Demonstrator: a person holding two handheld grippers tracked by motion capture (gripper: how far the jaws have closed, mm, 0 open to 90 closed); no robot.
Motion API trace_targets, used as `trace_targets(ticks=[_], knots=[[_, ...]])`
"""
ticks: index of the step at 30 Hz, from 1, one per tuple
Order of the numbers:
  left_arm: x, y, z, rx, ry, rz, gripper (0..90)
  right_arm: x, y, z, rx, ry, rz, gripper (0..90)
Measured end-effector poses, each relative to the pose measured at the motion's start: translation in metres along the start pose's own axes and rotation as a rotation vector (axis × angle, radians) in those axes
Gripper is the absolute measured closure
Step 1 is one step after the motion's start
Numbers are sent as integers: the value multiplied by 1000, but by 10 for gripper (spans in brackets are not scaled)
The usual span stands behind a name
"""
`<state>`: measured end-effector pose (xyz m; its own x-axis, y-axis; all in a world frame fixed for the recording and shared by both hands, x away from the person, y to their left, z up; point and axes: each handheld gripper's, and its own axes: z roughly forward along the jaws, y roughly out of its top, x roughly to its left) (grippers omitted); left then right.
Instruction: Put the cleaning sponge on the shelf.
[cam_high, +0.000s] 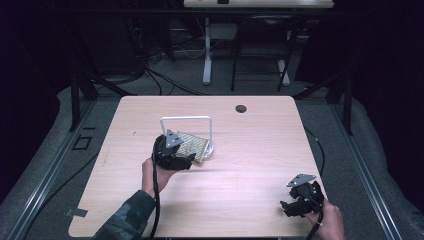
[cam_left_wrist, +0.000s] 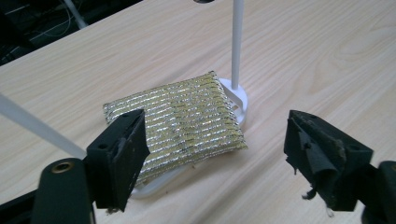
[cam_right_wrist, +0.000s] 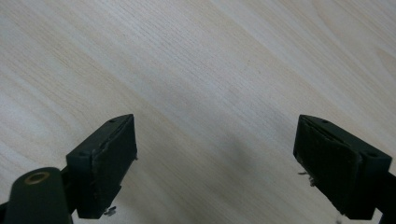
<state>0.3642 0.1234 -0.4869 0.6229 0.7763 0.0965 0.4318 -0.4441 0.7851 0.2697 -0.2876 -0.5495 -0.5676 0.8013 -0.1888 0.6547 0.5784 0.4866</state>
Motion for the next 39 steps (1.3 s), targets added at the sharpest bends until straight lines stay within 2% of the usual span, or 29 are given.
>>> trace_targets(ticks=[3, 9, 16, 17, 22, 25, 32, 39], knots=[[1, -2, -9, 4, -4, -8, 160, 0, 0, 0, 2, 0, -2, 127], [-1, -14, -19, 59, -30, -17, 128, 0, -1, 2, 11, 1, 1, 127], [-1, -29, -35, 108, -29, -12, 66, 2, 0, 2, 16, 0, -6, 127], [1, -35, -40, 132, -35, -16, 54, 2, 0, 3, 17, -3, -7, 127], [5, -48, -47, 161, -31, -17, 21, 3, 0, 2, 15, -3, -9, 128], [7, -61, -53, 187, -44, -20, 15, 4, 1, 1, 17, -4, -15, 128], [8, -81, -57, 228, -24, -27, 0, 5, 1, 2, 29, -2, -26, 128], [11, -90, -55, 263, -18, -41, 0, 5, 1, 3, 31, -3, -28, 128]])
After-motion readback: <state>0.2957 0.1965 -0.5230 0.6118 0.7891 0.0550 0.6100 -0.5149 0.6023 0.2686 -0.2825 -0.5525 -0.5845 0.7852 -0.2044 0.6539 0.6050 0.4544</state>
